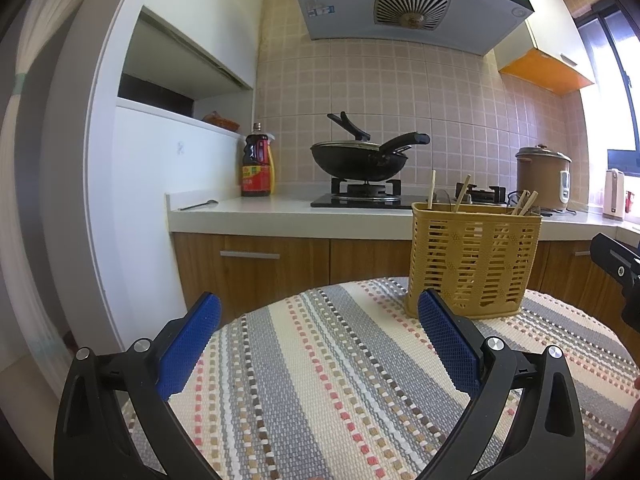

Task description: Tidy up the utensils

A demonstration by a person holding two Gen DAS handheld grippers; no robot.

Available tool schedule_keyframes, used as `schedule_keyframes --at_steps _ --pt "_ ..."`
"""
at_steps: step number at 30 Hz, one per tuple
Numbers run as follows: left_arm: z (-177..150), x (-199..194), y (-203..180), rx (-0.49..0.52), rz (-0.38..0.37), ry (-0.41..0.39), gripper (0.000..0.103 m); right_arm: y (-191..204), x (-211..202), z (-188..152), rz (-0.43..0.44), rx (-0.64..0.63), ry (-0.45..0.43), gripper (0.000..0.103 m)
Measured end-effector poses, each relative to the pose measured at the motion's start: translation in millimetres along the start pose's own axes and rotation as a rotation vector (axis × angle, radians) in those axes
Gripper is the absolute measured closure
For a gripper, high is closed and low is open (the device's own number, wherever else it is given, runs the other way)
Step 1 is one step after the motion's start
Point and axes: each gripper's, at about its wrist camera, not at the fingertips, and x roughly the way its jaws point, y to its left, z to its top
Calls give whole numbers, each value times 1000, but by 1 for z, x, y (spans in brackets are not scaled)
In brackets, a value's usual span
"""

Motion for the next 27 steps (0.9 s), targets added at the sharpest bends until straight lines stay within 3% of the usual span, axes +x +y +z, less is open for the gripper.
schedule_keyframes --at_steps 27 --pt "-1 4 2 -10 -3 15 8 0 -1 1 -6 5 2 8"
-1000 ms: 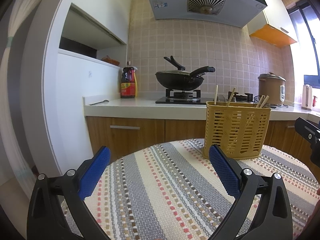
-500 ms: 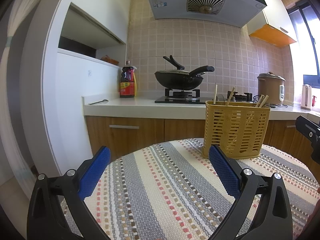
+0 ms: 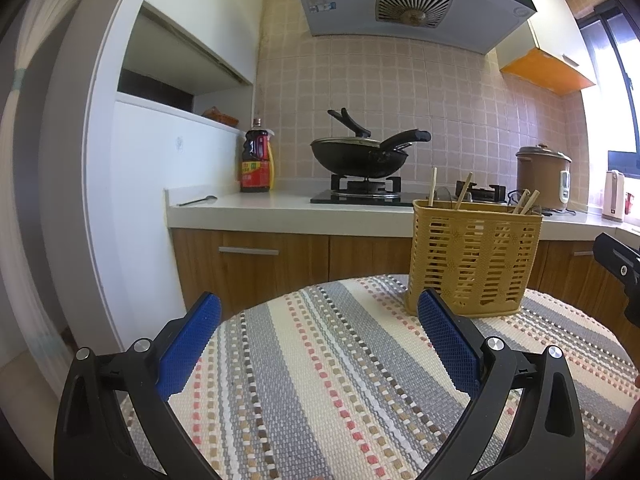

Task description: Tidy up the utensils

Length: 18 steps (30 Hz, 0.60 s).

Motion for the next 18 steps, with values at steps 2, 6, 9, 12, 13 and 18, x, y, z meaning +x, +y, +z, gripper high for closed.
schedule_keyframes --at_steps 2,6,9,12,13,18 --pt "0 0 0 -2 -1 0 8 0 0 0 2 -2 -1 8" --pt "0 -1 -2 2 -3 -4 8 3 -1 0 0 -10 -5 8" --pt "0 -1 -2 3 -5 -4 8 3 -1 0 -2 -12 -6 8" --pt "0 -1 -3 2 -5 -3 8 3 -2 0 -11 -8 -12 8" --pt "0 -1 -3 2 -4 -4 8 3 -2 0 -11 -5 -13 8" --pt "-1 -1 -4 4 -3 -4 8 3 0 0 -11 -5 -6 8"
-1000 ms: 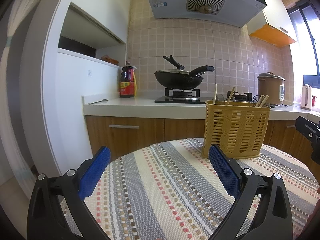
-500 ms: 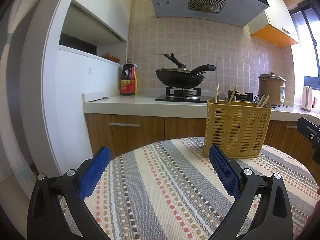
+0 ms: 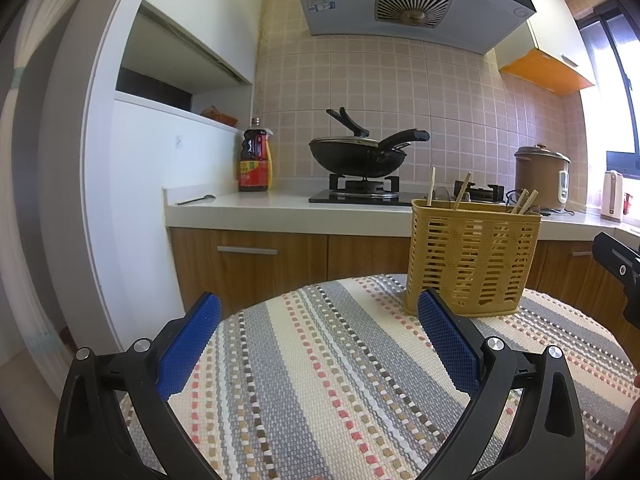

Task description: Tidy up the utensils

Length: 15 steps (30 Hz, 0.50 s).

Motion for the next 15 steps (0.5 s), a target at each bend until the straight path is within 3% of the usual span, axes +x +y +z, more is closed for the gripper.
schedule_keyframes --at_steps 15 --pt "0 -7 -5 17 -25 -41 8 1 0 0 -5 -7 1 8"
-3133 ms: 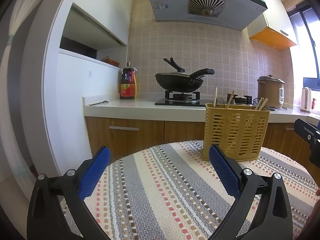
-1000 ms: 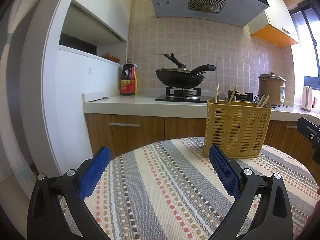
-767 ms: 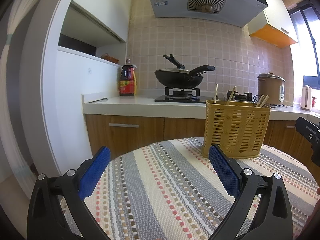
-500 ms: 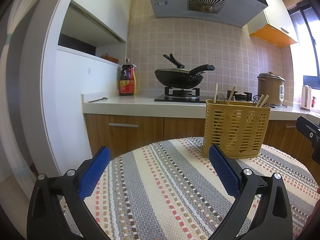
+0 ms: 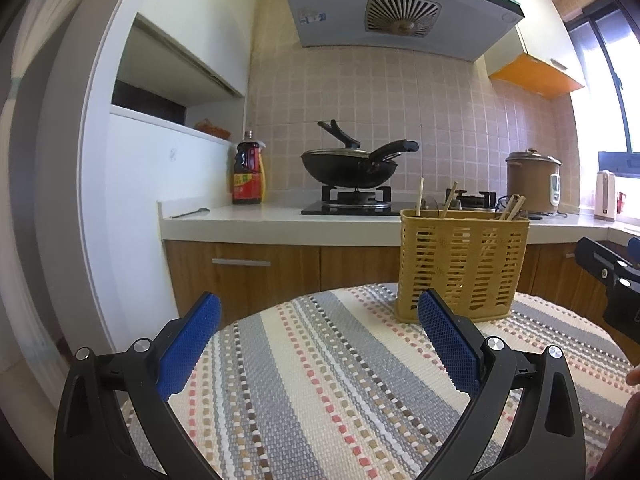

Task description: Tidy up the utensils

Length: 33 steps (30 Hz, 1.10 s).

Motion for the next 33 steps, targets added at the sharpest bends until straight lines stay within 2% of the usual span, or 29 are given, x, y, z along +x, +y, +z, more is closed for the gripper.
schedule_keyframes --at_steps 17,22,27,31,33 --pt "0 -2 0 5 -9 -12 8 -1 -2 0 -10 -1 -7 8" --pt "4 -3 2 -16 -33 23 8 -3 -1 1 -24 -1 -10 8" --pt "15 -12 1 17 7 18 8 -8 -4 5 -27 23 -15 8" --pt "26 -27 7 7 22 -31 8 -10 -12 9 -16 31 -17 8" --pt "33 -33 10 0 52 -47 8 -8 -18 11 -13 25 -26 8"
